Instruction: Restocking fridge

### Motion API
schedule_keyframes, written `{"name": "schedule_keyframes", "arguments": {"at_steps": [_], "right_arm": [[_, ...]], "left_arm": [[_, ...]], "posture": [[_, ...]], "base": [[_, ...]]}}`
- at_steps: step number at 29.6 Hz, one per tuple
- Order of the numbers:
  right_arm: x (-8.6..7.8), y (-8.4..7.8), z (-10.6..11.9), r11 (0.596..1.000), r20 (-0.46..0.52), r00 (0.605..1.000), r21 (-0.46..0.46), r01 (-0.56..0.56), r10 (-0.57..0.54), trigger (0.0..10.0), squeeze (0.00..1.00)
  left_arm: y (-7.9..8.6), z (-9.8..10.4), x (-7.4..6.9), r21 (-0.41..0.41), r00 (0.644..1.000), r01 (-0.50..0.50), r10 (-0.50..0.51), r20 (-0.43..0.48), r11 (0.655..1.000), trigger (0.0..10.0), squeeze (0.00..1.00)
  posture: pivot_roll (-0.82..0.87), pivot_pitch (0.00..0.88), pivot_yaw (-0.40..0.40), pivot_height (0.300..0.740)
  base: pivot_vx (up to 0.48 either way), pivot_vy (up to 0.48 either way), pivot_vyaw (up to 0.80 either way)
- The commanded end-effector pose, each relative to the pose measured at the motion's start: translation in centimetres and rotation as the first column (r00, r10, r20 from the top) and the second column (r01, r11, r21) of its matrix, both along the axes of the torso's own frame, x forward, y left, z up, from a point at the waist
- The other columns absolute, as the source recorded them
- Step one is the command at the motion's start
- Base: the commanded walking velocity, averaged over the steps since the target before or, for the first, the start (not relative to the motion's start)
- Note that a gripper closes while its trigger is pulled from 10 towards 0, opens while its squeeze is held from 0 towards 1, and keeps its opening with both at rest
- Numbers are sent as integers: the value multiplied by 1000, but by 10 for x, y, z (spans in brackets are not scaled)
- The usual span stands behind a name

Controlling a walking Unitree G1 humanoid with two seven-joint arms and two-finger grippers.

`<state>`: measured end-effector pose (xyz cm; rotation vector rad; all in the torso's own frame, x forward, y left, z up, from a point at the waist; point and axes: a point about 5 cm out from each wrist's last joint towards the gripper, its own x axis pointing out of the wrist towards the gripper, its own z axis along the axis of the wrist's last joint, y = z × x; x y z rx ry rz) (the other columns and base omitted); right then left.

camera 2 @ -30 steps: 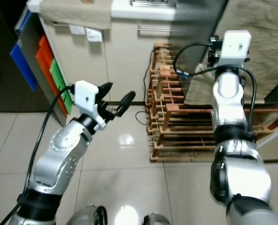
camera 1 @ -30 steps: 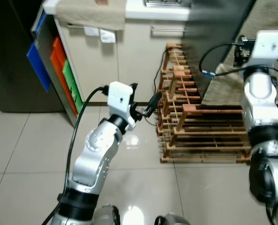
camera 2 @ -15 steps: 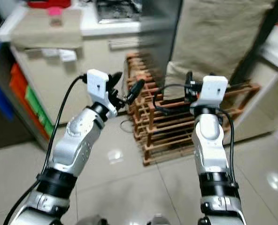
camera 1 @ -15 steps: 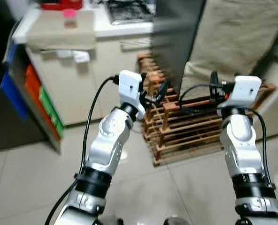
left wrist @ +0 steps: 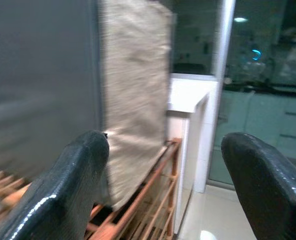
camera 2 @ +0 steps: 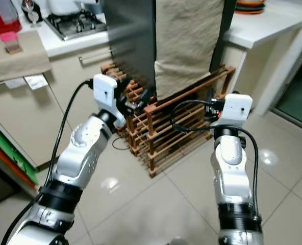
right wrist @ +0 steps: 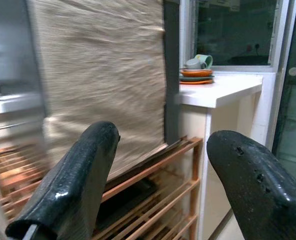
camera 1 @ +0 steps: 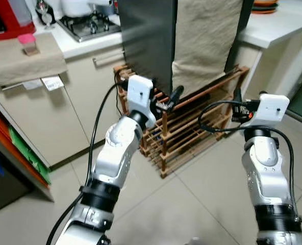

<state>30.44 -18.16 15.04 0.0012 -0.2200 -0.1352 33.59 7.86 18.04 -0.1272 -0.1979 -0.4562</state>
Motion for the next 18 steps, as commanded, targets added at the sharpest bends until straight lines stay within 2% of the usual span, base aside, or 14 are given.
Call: {"name": "schedule_keyframes", "arguments": {"at_steps": [1,4,6,10,12,18], "right_arm": [[-6,-14,8,999,47,998,6,52,-52,10000,0],[-11,-24,0,995,26,995,27,94,-94,10000,0],[-12,-25,-1,995,23,995,30,97,-98,10000,0],[-7,-24,0,995,7,995,15,97,-97,10000,0],[-6,-22,0,995,14,995,16,94,-94,10000,0],[-1,-8,7,999,28,999,-26,32,-31,10000,0]], "left_arm": [[2,1,6,-15,999,-35,34,-23,999,10000,0],[1,1,10,7,999,-33,33,-18,999,10000,0],[0,1,10,12,1000,-28,28,-13,1000,10000,0],[-9,6,7,67,1000,4,-6,30,998,10000,0],[-9,7,6,78,999,3,-7,48,997,10000,0],[-11,11,12,64,998,-33,30,54,997,10000,0]], "posture": [[-123,0,48,740],[-125,0,44,740],[-125,0,44,740],[-127,0,54,740],[-127,0,54,740],[-139,0,58,740]], "base": [[277,394,-750],[281,389,-750],[283,345,-750],[0,0,-737],[356,0,-506],[480,0,0]]}}
